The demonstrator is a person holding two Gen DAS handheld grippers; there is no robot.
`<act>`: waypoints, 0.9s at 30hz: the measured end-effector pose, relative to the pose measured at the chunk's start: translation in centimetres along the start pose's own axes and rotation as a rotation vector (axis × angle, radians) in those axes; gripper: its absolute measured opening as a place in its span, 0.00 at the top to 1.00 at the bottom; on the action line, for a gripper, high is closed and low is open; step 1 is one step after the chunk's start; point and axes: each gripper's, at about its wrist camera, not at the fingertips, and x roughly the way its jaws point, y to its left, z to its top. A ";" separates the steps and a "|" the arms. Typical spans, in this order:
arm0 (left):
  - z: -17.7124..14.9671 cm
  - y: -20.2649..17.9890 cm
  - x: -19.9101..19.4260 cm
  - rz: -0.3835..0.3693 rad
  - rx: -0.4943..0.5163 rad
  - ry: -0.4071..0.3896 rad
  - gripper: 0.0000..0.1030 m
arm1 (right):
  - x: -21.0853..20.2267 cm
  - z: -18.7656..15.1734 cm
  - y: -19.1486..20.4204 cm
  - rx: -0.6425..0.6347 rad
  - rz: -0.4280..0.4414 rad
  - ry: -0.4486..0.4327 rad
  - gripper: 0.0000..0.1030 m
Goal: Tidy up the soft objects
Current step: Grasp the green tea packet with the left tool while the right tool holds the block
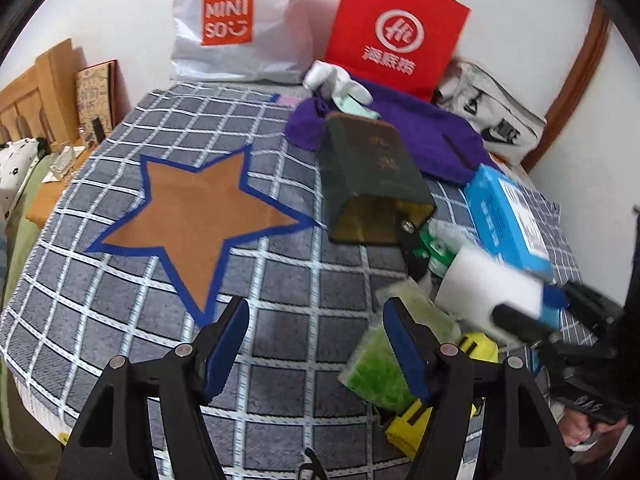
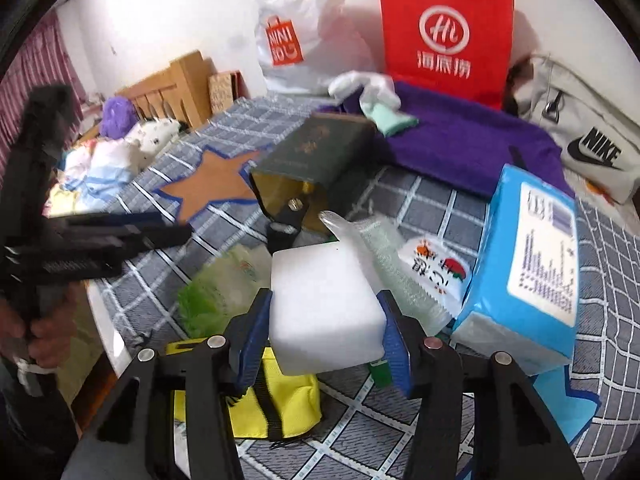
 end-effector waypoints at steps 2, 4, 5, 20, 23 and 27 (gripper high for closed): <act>-0.2 -0.8 0.1 -0.016 0.021 0.005 0.33 | -1.1 0.1 -0.3 0.000 -0.012 -0.029 0.50; -0.5 -1.8 0.2 -0.025 0.049 0.011 0.28 | -2.3 -0.1 -0.8 0.004 -0.037 -0.053 0.50; -0.6 -2.4 0.2 -0.024 0.069 0.012 0.24 | -3.0 -0.4 -1.2 0.010 -0.046 -0.060 0.50; -2.9 -6.5 3.7 0.064 0.210 0.103 0.20 | -5.2 -7.3 -5.4 0.098 -0.068 0.005 0.50; -3.0 -6.7 3.9 0.091 0.215 0.096 0.20 | -4.5 -7.9 -5.5 0.096 -0.043 0.026 0.50; -2.5 -6.0 3.5 0.095 0.183 0.070 0.32 | -3.5 -8.5 -5.3 0.098 -0.011 0.055 0.49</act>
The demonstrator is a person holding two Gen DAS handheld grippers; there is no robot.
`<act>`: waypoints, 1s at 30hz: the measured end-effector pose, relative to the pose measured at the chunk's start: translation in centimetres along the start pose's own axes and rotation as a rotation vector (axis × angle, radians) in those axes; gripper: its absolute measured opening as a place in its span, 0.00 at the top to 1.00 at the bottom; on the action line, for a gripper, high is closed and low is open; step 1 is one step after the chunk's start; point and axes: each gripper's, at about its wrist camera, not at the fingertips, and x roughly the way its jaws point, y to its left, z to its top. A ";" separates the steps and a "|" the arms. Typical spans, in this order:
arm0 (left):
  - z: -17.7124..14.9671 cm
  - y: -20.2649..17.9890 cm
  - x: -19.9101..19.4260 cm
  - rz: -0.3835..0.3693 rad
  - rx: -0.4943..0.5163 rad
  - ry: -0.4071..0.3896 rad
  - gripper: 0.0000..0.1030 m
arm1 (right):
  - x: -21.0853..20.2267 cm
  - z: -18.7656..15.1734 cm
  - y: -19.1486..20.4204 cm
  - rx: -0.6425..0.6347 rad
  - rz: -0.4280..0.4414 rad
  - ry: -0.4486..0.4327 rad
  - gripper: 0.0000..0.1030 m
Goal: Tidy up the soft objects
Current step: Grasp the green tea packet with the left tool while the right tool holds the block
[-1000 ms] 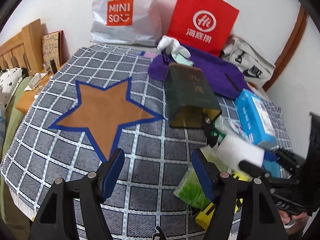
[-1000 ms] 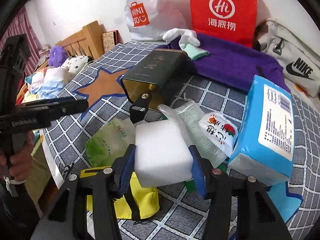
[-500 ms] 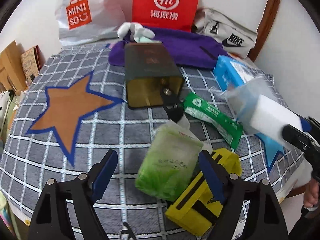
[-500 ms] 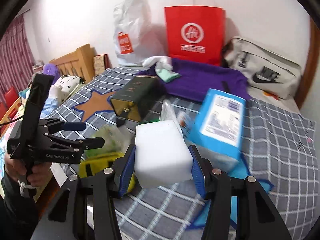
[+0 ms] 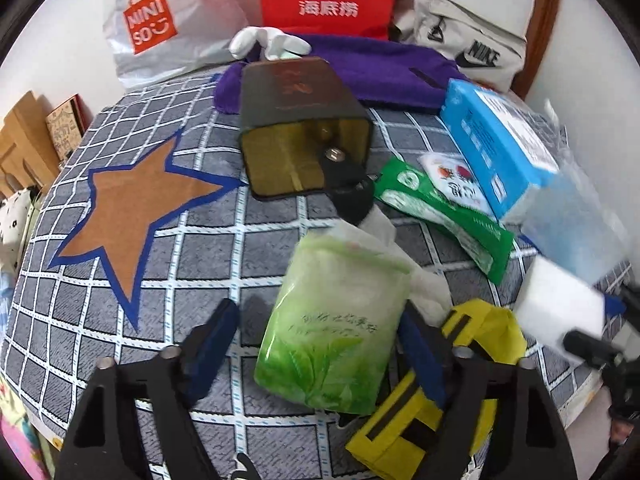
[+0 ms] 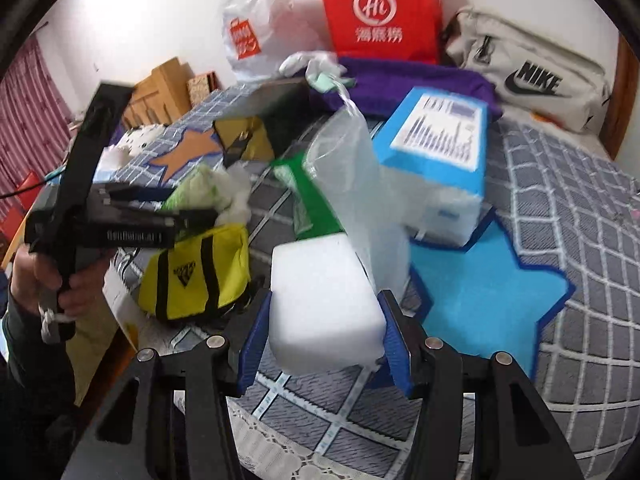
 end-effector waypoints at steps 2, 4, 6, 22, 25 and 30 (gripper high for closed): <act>0.2 0.8 -0.2 -0.010 -0.027 -0.002 0.42 | 0.1 0.0 0.4 0.001 0.042 -0.015 0.49; 0.4 1.6 -0.4 -0.011 -0.051 -0.012 0.50 | 0.2 0.2 0.5 0.017 0.071 -0.029 0.48; 0.5 2.4 -0.6 0.007 -0.072 -0.017 0.50 | 0.5 0.2 0.7 0.004 0.064 -0.014 0.47; 0.6 3.6 -0.4 -0.040 -0.109 -0.002 0.49 | -0.5 -1.7 0.2 -0.036 0.068 0.062 0.36; 0.5 3.3 -0.5 -0.053 -0.090 -0.006 0.45 | 0.6 -1.5 0.5 -0.025 0.067 0.073 0.36; 0.5 3.0 -0.6 -0.084 -0.079 -0.001 0.33 | 2.4 -1.0 1.0 -0.016 0.033 0.053 0.38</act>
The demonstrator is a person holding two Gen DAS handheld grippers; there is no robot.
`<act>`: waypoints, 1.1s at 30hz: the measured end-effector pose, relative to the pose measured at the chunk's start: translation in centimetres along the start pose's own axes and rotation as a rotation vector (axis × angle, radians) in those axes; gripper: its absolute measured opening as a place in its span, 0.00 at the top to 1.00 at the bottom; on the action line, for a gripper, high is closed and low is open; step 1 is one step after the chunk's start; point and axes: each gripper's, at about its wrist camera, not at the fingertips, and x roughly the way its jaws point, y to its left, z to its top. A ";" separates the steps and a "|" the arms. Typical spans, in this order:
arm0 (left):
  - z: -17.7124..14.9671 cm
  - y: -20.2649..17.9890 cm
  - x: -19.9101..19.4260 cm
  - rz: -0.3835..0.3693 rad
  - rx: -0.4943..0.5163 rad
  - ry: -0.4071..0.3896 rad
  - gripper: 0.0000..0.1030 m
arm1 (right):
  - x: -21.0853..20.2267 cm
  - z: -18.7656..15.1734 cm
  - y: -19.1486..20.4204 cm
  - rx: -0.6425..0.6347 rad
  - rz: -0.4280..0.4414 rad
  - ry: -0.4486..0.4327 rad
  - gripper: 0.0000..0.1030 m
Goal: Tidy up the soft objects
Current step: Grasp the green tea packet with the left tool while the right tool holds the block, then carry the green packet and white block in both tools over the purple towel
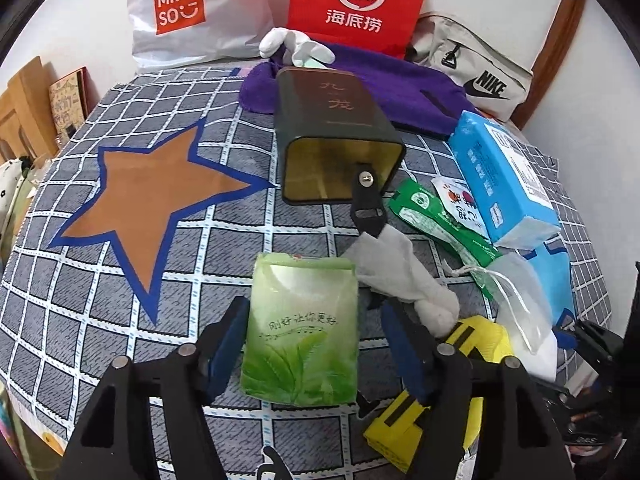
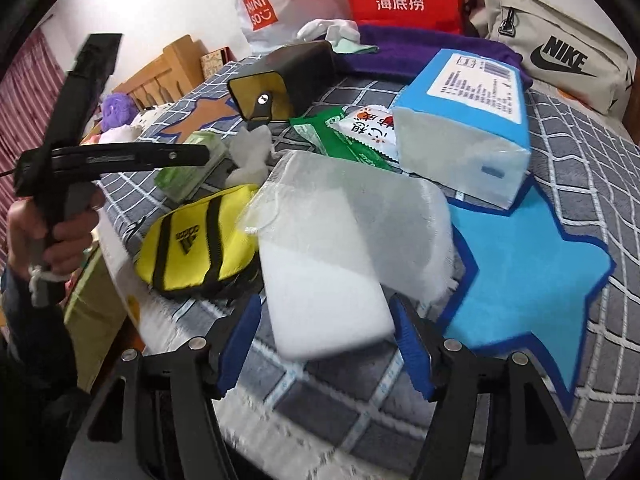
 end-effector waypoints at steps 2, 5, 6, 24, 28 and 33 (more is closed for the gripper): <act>0.0 -0.2 0.4 0.026 0.011 0.011 0.32 | 0.1 0.2 0.0 0.001 0.001 -0.007 0.47; -0.2 -0.5 1.4 0.088 0.026 0.019 0.34 | -0.7 0.5 -0.2 0.007 0.030 -0.020 0.48; -0.2 -0.5 1.5 0.103 0.030 0.016 0.40 | -1.3 0.6 -0.2 0.004 0.044 -0.032 0.48; 2.8 -0.9 -4.4 0.051 -0.005 -0.114 0.52 | -8.9 4.2 0.6 0.016 0.101 -0.199 0.48; 3.7 -1.3 -5.4 0.042 -0.008 -0.141 0.52 | -10.1 5.0 0.3 0.016 0.035 -0.235 0.48; 4.8 -1.7 -6.3 0.028 -0.013 -0.159 0.52 | -10.5 6.4 -0.9 0.032 -0.038 -0.254 0.48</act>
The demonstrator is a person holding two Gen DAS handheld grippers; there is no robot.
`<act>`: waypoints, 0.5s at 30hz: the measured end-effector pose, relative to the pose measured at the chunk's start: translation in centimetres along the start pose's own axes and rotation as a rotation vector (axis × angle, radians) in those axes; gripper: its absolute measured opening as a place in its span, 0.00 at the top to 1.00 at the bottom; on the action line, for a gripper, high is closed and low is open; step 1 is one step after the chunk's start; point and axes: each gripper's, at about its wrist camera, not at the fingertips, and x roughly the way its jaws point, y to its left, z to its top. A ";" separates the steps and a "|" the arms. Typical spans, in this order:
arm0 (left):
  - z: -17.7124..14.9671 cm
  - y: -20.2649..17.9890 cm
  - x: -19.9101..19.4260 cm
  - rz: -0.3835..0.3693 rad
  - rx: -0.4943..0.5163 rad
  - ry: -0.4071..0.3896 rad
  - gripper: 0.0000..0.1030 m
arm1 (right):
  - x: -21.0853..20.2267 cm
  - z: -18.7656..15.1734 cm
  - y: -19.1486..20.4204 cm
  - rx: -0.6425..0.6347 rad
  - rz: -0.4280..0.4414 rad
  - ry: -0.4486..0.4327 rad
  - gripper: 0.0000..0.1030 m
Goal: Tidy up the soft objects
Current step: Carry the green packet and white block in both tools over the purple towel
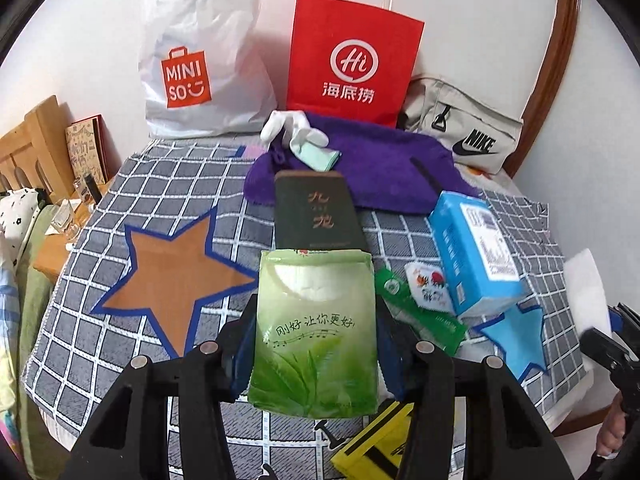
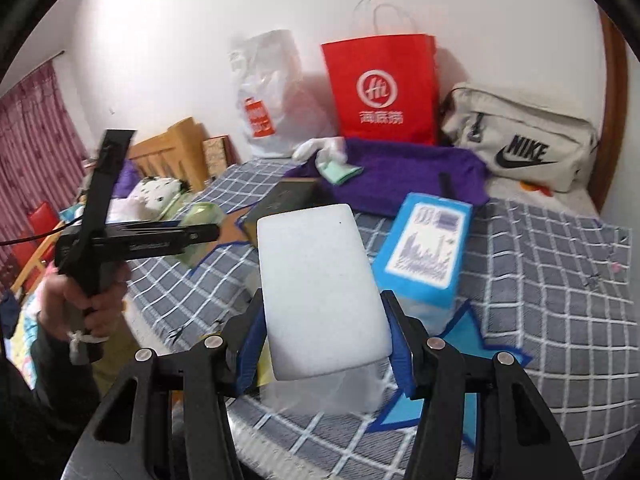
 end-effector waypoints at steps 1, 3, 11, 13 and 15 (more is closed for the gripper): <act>0.3 -0.1 -0.1 0.000 0.001 -0.004 0.52 | 0.1 0.3 -0.3 0.007 -0.007 0.000 0.48; 0.8 -0.3 -0.3 0.000 0.002 -0.010 0.52 | 0.2 0.8 -0.9 0.016 -0.018 -0.002 0.48; 2.9 -1.1 -0.2 -0.008 -0.002 -0.016 0.52 | 0.9 2.8 -2.6 0.044 -0.057 -0.009 0.48; 3.8 -1.3 -0.1 -0.007 -0.005 -0.018 0.52 | 1.2 3.4 -3.0 0.046 -0.067 -0.009 0.48; 4.5 -1.6 -0.2 -0.006 -0.001 -0.026 0.52 | 1.4 4.0 -3.4 0.045 -0.077 -0.013 0.48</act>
